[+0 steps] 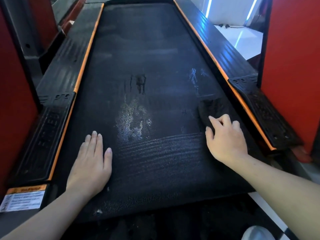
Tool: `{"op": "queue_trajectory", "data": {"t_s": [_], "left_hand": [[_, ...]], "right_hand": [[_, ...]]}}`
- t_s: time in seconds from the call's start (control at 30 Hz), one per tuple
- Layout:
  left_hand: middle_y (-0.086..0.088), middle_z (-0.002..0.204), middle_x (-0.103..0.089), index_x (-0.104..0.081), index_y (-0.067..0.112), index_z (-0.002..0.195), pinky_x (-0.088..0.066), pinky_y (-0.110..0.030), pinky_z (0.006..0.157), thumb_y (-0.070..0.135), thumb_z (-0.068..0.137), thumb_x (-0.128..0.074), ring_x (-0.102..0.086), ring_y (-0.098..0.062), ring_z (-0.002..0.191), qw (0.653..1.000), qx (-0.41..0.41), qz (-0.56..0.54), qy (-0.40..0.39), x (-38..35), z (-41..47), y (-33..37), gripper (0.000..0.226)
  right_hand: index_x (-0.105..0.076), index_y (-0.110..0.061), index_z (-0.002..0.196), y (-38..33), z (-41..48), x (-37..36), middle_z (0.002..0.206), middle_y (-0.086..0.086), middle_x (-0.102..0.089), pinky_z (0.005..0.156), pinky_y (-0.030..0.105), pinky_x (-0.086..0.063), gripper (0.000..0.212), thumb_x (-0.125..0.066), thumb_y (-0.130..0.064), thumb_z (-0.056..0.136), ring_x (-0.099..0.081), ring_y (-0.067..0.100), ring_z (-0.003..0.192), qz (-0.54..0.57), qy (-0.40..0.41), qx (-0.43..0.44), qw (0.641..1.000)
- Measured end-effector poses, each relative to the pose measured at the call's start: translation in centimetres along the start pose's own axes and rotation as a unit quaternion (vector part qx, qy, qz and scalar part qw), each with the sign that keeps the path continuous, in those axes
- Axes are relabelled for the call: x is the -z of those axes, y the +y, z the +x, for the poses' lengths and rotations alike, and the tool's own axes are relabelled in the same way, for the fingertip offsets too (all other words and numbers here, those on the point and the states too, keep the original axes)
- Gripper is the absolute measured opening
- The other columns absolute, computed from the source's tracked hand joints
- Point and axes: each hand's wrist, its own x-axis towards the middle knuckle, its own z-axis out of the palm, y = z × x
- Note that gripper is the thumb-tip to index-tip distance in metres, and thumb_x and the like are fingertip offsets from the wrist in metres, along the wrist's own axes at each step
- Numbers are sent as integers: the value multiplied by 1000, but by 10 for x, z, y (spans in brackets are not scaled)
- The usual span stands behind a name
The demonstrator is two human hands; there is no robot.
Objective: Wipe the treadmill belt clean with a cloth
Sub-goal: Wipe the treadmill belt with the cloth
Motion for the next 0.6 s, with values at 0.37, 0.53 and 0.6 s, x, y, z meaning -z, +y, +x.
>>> {"op": "queue_trajectory", "data": {"t_s": [0.37,0.53,0.6], "left_hand": [[-9,165,-4,-13,2,155,2,-31,122,54,92,-3,2,-18,152,1000,2,-4,7,-4,-15,0,82],[-6,165,-1,-10,4,156,2,-31,123,53,93,-3,5,-15,152,1000,5,-5,5,-4,-26,1,80],[-5,165,0,-10,5,156,2,-31,123,53,93,-4,6,-13,152,1000,8,-9,4,-3,-31,2,79]], "right_hand": [[-52,-21,142,2,-13,0,118,1,-53,73,37,-47,48,-46,-39,98,-36,20,82,-28,10,18,999],[-58,-17,136,6,-26,0,110,2,-54,68,40,-47,46,-53,-35,95,-39,24,79,-13,31,29,999],[-59,-17,136,7,-32,1,109,2,-55,66,40,-46,45,-54,-34,94,-39,24,78,-18,33,31,999]]}}
